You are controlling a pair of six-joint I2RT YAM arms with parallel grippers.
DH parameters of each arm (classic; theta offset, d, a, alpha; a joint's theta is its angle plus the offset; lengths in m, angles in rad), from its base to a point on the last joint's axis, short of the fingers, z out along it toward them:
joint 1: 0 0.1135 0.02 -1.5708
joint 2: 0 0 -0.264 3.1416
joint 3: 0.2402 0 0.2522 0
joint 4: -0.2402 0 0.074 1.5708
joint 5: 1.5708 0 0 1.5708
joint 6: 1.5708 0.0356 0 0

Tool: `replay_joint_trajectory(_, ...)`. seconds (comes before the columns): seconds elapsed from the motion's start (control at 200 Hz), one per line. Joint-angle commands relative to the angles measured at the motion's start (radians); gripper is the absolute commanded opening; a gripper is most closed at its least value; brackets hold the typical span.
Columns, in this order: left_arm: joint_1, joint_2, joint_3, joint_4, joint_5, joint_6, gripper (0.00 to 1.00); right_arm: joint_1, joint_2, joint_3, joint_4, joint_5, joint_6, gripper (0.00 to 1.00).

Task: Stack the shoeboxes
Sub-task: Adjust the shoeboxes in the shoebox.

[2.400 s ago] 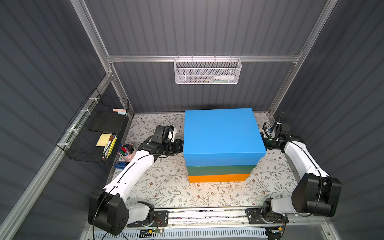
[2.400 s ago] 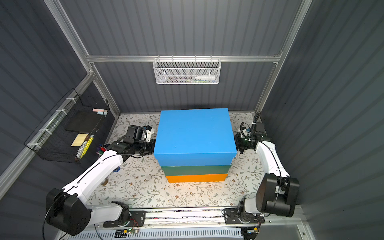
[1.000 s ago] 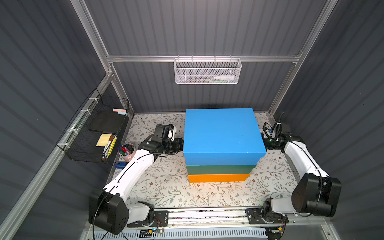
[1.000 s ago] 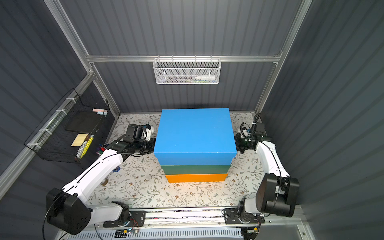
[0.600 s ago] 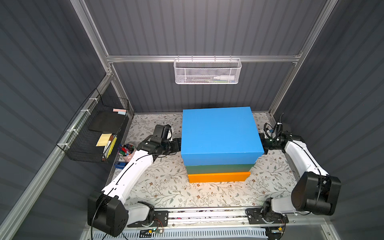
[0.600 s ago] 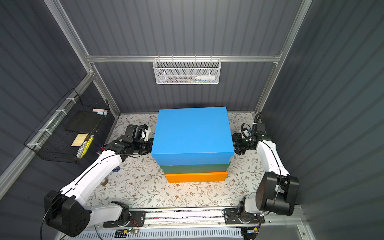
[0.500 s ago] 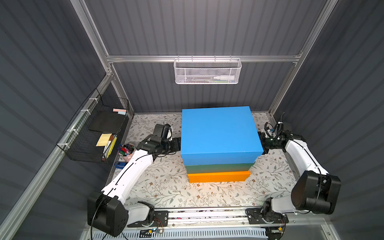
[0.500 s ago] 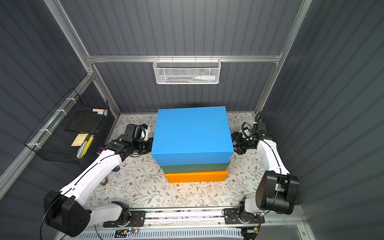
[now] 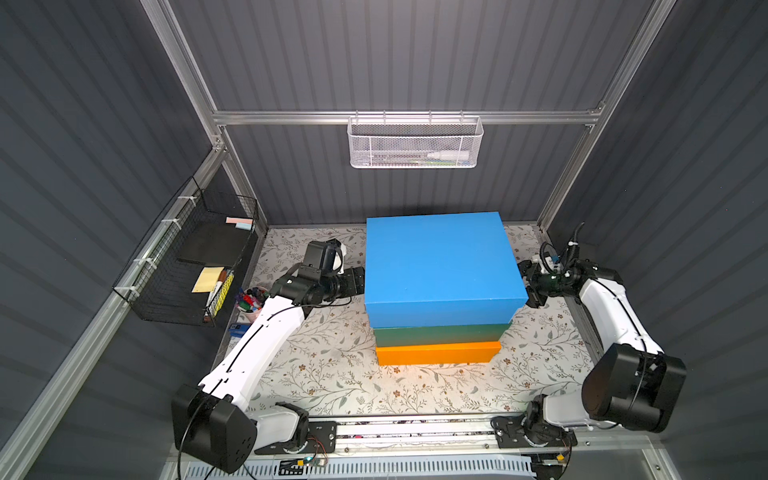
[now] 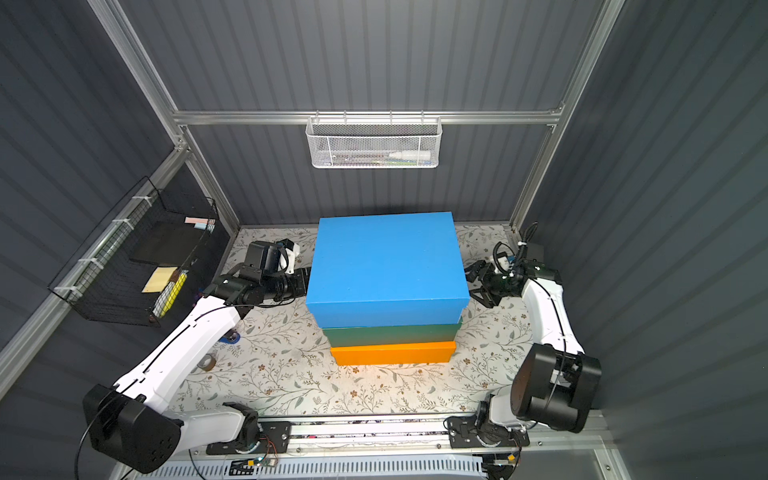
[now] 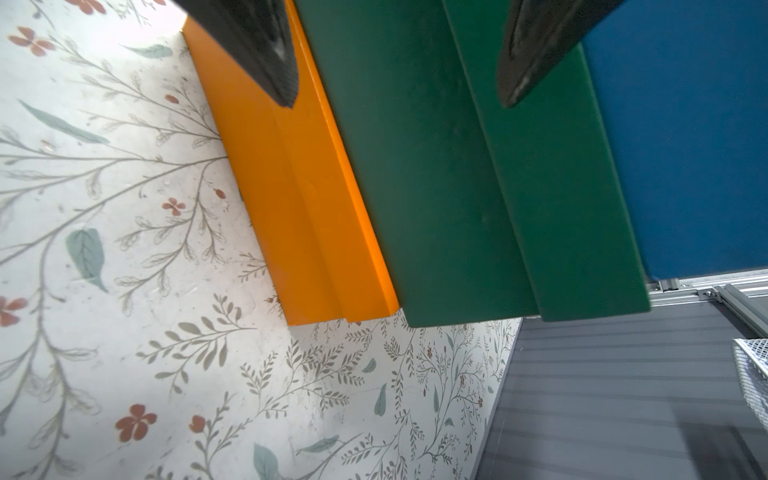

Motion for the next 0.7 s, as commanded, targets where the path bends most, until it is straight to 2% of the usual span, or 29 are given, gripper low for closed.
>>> replay_joint_trajectory(0.0, -0.003, -0.001, 0.038, -0.016, 0.015, 0.036, 0.81, -0.002, -0.052, -0.032, -0.022, -0.003, 0.0, 0.77)
replay_joint_trajectory(0.385, -0.003, -0.01, 0.016, -0.006, 0.035, 0.073, 0.8, -0.028, -0.129, -0.059, -0.087, 0.094, -0.008, 0.76)
replay_joint_trajectory(0.695, -0.005, -0.04, -0.073, 0.065, 0.088, 0.019, 0.78, -0.033, -0.253, -0.138, -0.111, 0.062, 0.017, 0.71)
